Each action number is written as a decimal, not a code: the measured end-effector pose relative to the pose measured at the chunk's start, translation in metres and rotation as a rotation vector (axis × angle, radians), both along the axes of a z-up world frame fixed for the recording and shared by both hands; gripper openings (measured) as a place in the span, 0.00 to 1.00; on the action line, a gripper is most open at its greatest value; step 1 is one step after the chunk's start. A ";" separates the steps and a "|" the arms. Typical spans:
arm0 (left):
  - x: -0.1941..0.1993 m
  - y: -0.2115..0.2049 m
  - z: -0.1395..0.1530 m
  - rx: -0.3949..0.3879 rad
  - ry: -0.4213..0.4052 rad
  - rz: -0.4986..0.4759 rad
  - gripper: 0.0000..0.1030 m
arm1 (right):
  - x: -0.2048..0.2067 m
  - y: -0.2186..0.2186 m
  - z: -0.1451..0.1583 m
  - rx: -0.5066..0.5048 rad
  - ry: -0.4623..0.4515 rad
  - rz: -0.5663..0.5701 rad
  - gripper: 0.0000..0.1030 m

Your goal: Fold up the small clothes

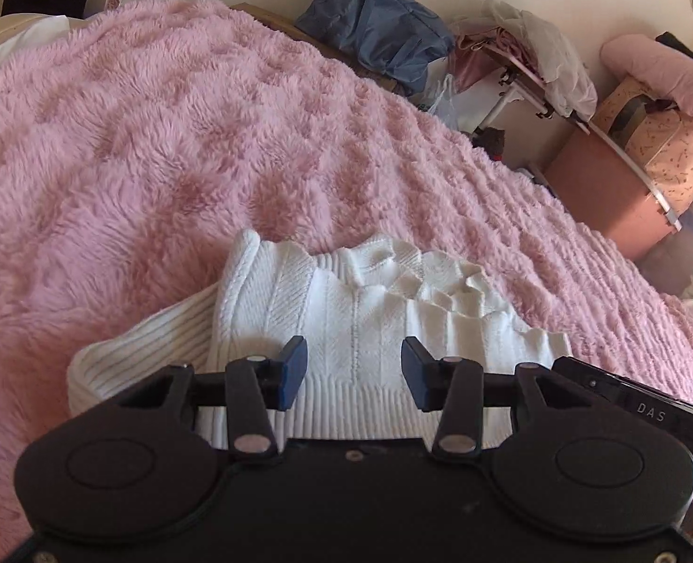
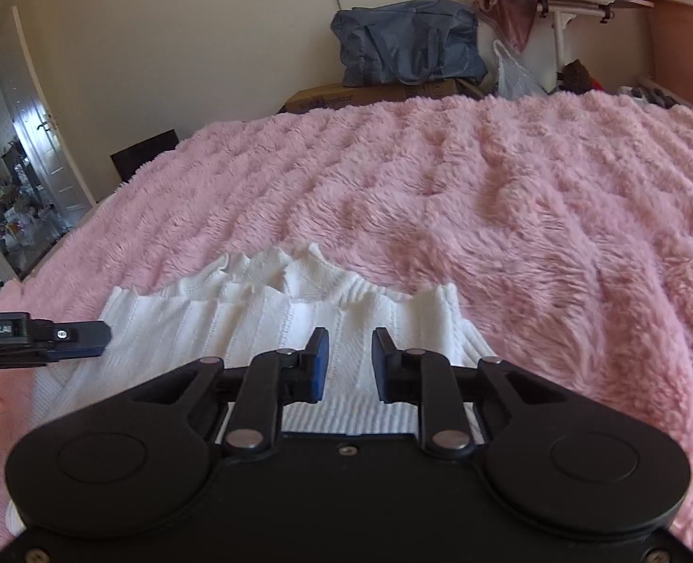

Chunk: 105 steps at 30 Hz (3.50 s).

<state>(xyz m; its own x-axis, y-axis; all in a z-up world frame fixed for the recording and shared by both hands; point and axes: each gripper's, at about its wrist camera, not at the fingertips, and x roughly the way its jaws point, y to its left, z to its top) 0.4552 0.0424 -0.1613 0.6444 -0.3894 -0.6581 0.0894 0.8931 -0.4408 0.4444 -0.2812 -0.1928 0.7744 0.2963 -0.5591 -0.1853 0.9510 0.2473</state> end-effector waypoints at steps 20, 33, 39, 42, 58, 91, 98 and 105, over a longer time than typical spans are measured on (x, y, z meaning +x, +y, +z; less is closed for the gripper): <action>-0.069 0.026 0.021 0.028 -0.030 0.080 0.43 | 0.002 0.023 0.013 -0.079 0.016 -0.013 0.16; -0.106 0.037 -0.002 -0.025 0.018 0.036 0.44 | 0.057 0.108 -0.004 -0.047 0.111 -0.049 0.15; -0.107 0.040 -0.006 -0.047 0.015 0.039 0.45 | 0.044 0.115 -0.008 -0.093 0.116 -0.064 0.15; -0.107 0.038 -0.007 -0.036 0.011 0.040 0.45 | 0.026 0.114 -0.006 -0.099 0.110 -0.063 0.15; -0.108 0.035 -0.002 -0.010 0.031 0.051 0.45 | -0.117 0.094 -0.014 0.003 0.199 0.055 0.15; -0.041 0.130 -0.006 -0.005 0.043 0.121 0.47 | -0.207 0.250 -0.038 -0.587 -0.208 0.490 0.31; -0.023 0.125 -0.027 -0.218 0.086 0.074 0.48 | -0.202 0.260 -0.048 -0.669 -0.254 0.444 0.43; -0.005 0.105 -0.034 -0.291 0.102 0.039 0.48 | -0.203 0.266 -0.052 -0.703 -0.274 0.433 0.42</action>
<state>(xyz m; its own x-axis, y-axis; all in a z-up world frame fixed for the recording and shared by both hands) 0.4503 0.1476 -0.1949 0.5989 -0.5473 -0.5846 -0.0008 0.7296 -0.6839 0.2413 -0.0151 -0.2448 0.8075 0.2517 -0.5335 -0.5329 0.6989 -0.4770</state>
